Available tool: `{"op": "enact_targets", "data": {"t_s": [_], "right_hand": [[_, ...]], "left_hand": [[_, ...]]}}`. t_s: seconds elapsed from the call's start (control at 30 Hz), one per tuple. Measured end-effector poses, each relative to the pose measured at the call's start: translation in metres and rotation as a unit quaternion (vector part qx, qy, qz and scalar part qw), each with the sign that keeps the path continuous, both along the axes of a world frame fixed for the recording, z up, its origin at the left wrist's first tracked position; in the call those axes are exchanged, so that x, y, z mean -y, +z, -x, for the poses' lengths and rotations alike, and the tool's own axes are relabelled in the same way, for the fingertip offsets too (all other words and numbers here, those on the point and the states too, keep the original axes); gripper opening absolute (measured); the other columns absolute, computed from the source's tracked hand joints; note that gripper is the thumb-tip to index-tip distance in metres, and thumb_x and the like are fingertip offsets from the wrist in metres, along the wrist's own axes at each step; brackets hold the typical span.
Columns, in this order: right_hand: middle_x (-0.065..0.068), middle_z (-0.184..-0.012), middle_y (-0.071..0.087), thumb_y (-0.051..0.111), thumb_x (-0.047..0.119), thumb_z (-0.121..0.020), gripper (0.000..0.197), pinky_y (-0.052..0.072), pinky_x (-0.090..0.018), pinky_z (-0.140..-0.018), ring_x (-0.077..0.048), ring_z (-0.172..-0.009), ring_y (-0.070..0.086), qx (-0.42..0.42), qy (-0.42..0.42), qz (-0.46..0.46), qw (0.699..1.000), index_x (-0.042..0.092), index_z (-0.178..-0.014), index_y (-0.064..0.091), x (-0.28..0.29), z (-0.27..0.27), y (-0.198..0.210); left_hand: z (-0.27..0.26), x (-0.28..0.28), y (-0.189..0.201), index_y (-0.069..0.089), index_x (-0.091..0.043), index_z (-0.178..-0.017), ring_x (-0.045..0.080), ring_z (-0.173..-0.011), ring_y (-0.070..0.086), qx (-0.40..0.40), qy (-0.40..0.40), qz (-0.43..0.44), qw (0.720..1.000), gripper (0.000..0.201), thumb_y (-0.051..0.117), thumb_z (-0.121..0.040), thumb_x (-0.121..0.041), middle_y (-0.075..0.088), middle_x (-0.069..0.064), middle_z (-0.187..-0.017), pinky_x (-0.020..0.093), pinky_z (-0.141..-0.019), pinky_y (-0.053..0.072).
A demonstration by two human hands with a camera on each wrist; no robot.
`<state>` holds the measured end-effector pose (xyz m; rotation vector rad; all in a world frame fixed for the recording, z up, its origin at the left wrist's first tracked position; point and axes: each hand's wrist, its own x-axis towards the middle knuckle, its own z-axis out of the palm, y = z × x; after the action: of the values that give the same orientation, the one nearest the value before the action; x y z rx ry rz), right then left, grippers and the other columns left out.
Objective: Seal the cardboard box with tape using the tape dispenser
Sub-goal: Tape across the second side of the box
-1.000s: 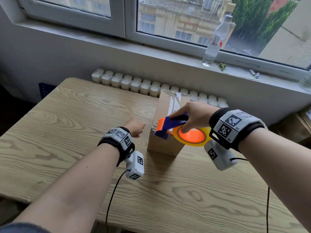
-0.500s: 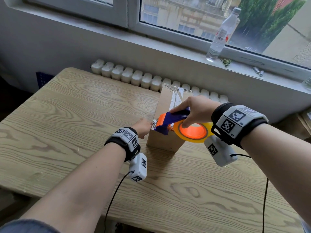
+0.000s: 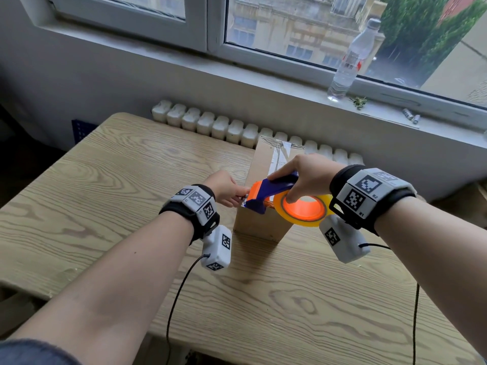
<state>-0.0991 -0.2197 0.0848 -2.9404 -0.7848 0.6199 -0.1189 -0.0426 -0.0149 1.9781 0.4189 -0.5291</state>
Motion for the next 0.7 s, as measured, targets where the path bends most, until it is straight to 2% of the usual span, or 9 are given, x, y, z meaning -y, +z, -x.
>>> {"op": "enact_targets", "data": {"t_s": [0.13, 0.27, 0.37, 0.43, 0.5, 0.53, 0.6, 0.67, 0.7], "right_hand": [[0.014, -0.095, 0.061, 0.074, 0.024, -0.070, 0.058, 0.038, -0.016, -0.057, -0.009, -0.082, 0.053, 0.001, 0.004, 0.000, 1.000, 0.043, -0.123, 0.061, 0.001, -0.001, -0.001], [0.012, -0.097, 0.061, 0.075, 0.022, -0.071, 0.061, 0.041, -0.022, -0.063, -0.011, -0.082, 0.052, -0.010, 0.008, -0.001, 1.000, 0.045, -0.125, 0.058, 0.008, -0.001, 0.004], [0.012, -0.102, 0.061, 0.076, 0.024, -0.070, 0.067, 0.041, -0.026, -0.073, -0.012, -0.087, 0.051, -0.011, 0.008, -0.001, 1.000, 0.048, -0.128, 0.053, 0.020, 0.001, 0.009], [0.011, -0.106, 0.062, 0.077, 0.023, -0.069, 0.069, 0.041, -0.025, -0.073, -0.012, -0.088, 0.051, -0.009, 0.010, -0.004, 1.000, 0.049, -0.129, 0.052, 0.025, 0.002, 0.008], [0.009, -0.109, 0.064, 0.077, 0.022, -0.068, 0.070, 0.043, -0.026, -0.073, -0.013, -0.088, 0.051, -0.006, 0.017, -0.004, 1.000, 0.048, -0.129, 0.052, 0.027, 0.001, 0.006], [0.008, -0.110, 0.065, 0.077, 0.022, -0.068, 0.070, 0.046, -0.027, -0.075, -0.013, -0.089, 0.051, -0.003, 0.022, 0.002, 1.000, 0.048, -0.129, 0.053, 0.028, 0.000, 0.005], [0.008, -0.111, 0.065, 0.076, 0.021, -0.068, 0.070, 0.048, -0.029, -0.080, -0.014, -0.090, 0.051, 0.002, 0.026, 0.013, 1.000, 0.046, -0.130, 0.053, 0.031, -0.001, 0.004], [0.008, -0.113, 0.065, 0.075, 0.021, -0.069, 0.069, 0.049, -0.030, -0.083, -0.014, -0.090, 0.050, 0.006, 0.024, 0.005, 1.000, 0.044, -0.130, 0.053, 0.034, -0.001, 0.003], [0.008, -0.112, 0.066, 0.074, 0.021, -0.069, 0.068, 0.050, -0.031, -0.083, -0.014, -0.090, 0.051, 0.008, 0.025, -0.002, 1.000, 0.044, -0.130, 0.053, 0.035, -0.001, 0.003]], "left_hand": [[0.000, -0.001, -0.001, 0.065, -0.002, -0.081, 0.016, -0.078, 0.069, -0.016, -0.008, -0.021, 1.000, 0.030, 0.065, -0.088, -0.031, 0.068, 0.008, -0.078, 0.026, -0.078, 0.057], [-0.004, 0.002, 0.002, 0.064, -0.002, -0.078, 0.022, -0.083, 0.067, -0.031, -0.008, -0.040, 0.999, 0.030, 0.065, -0.088, -0.030, 0.069, 0.014, -0.085, 0.034, -0.088, 0.057], [-0.006, 0.008, 0.004, 0.056, -0.006, -0.069, 0.020, -0.068, 0.059, -0.056, -0.017, -0.034, 0.998, 0.032, 0.059, -0.093, -0.027, 0.060, 0.012, -0.074, 0.025, -0.070, 0.053], [-0.006, 0.013, 0.010, 0.049, -0.010, -0.068, 0.014, -0.059, 0.049, -0.084, -0.030, -0.029, 0.996, 0.032, 0.056, -0.095, -0.024, 0.051, 0.007, -0.068, 0.018, -0.058, 0.042], [-0.009, 0.018, 0.013, 0.056, -0.008, -0.081, 0.019, -0.071, 0.061, -0.064, -0.030, -0.064, 0.995, 0.019, 0.062, -0.092, -0.023, 0.064, 0.012, -0.083, 0.022, -0.066, 0.050], [-0.009, 0.022, 0.014, 0.058, -0.005, -0.098, 0.023, -0.084, 0.067, -0.057, -0.035, -0.072, 0.995, 0.021, 0.063, -0.091, -0.024, 0.068, 0.017, -0.098, 0.028, -0.074, 0.055], [-0.009, 0.030, 0.011, 0.039, 0.000, -0.136, 0.031, -0.105, 0.067, -0.066, -0.046, -0.066, 0.995, 0.055, 0.059, -0.093, -0.029, 0.063, 0.024, -0.120, 0.036, -0.085, 0.055], [-0.009, 0.035, 0.006, 0.017, -0.011, -0.150, 0.030, -0.107, 0.066, -0.013, -0.067, -0.094, 0.993, 0.076, 0.060, -0.091, -0.033, 0.062, 0.021, -0.123, 0.038, -0.089, 0.055], [-0.010, 0.036, 0.005, 0.014, -0.020, -0.151, 0.027, -0.110, 0.064, 0.038, -0.092, -0.133, 0.986, 0.078, 0.061, -0.090, -0.032, 0.062, 0.016, -0.125, 0.038, -0.091, 0.053]]}}
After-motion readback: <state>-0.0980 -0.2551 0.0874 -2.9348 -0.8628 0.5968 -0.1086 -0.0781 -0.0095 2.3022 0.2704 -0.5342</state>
